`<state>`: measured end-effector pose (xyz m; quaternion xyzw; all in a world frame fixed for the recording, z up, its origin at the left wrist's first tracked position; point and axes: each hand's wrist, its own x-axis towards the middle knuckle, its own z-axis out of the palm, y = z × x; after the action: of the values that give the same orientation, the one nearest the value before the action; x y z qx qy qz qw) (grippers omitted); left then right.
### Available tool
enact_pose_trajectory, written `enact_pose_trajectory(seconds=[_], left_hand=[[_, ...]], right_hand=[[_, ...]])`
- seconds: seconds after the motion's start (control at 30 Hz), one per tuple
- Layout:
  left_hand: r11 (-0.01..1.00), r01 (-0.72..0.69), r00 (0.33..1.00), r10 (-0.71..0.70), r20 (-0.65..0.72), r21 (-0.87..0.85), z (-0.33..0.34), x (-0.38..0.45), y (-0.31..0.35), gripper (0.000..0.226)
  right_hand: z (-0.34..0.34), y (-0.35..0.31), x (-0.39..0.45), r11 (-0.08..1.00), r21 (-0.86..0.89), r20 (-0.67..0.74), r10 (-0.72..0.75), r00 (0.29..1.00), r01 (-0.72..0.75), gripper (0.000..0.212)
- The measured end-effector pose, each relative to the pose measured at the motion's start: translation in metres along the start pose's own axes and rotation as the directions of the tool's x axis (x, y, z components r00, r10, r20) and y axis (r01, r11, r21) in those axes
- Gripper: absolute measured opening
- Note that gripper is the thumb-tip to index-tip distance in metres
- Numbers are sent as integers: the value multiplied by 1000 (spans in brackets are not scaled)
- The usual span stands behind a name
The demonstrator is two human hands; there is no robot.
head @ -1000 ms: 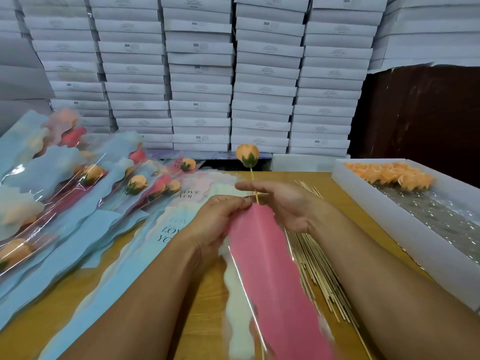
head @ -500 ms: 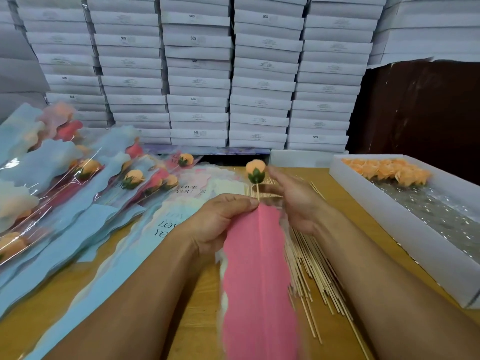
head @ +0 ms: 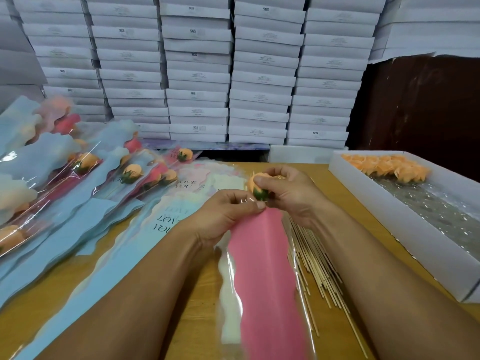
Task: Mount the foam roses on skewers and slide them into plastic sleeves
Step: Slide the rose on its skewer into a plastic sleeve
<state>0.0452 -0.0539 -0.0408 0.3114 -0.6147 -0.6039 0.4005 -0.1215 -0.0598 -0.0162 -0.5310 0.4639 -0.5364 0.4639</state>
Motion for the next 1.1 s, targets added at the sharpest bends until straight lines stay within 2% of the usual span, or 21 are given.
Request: enact_pose_trajectory(seconds=[0.13,0.23,0.4,0.57,0.67,0.77,0.9,1.1], left_hand=[[998,-63,998,64,-26,24,-3,3,-1,19],[994,-89,990,95,-107,60,-2,6,-5,20],[965,-198,941,237,-243,175,0,8,-2,45],[959,-237,918,273,-286,154,2,9,-2,35],[957,-239,917,279,-285,168,1,9,-4,27],[946,-263,904,310,-295,190,0,11,-6,27],[943,-242,908,303,-290,228,1,12,-5,25],[948,-202,917,272,-292,247,-1,8,-2,24]], right_hand=[[2,2,-1,997,-80,6,22,1000,-22,16],[3,-1,-1,998,-53,11,28,1000,-28,20],[4,-1,-3,988,-152,37,4,999,2,27],[5,0,-3,977,-211,49,29,998,-18,39],[8,1,-3,975,-197,30,108,994,-100,50],[13,5,-4,969,-181,40,180,983,-170,50],[15,3,-6,962,-191,46,206,977,-194,78],[13,4,-5,975,-159,96,170,981,-154,54]])
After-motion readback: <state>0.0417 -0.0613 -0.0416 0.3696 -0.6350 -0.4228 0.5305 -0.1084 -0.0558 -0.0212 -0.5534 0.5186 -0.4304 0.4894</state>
